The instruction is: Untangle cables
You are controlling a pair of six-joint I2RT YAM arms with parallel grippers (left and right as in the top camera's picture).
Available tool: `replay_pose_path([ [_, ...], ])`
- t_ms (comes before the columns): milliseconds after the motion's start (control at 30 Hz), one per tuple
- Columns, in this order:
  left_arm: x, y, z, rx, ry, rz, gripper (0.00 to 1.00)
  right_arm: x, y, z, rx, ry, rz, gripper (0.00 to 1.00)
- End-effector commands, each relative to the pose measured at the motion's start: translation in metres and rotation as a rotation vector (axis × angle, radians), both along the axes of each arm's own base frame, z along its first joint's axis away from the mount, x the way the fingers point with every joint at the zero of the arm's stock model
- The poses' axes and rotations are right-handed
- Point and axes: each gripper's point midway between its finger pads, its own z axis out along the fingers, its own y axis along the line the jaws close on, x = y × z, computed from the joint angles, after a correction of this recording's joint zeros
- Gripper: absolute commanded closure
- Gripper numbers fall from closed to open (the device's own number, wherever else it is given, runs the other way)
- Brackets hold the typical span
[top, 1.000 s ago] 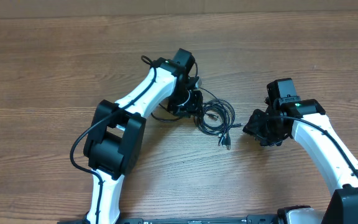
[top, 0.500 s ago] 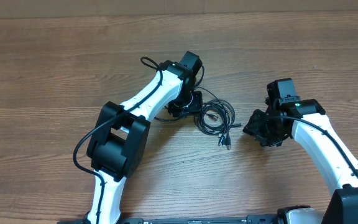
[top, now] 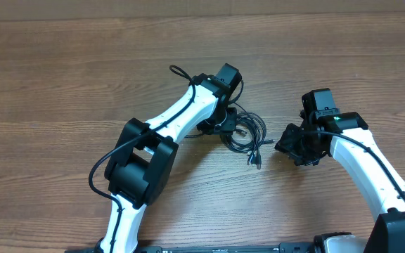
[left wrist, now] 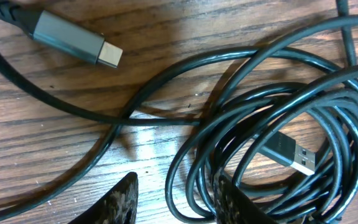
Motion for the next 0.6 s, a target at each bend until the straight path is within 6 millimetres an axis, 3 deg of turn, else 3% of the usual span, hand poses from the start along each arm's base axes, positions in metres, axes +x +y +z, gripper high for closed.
replay_pose_path([
  [0,0.001,0.003,-0.005,0.037,-0.014,0.007,0.61,0.003,-0.002,0.002,-0.004,-0.01,-0.013,0.59],
  [367,-0.008,0.003,-0.029,0.061,0.041,0.001,0.62,0.003,-0.002,0.002,-0.005,-0.01,-0.013,0.6],
  [567,-0.007,0.008,-0.023,0.071,0.036,-0.006,0.92,0.003,-0.002,0.002,-0.004,-0.011,-0.013,0.6],
])
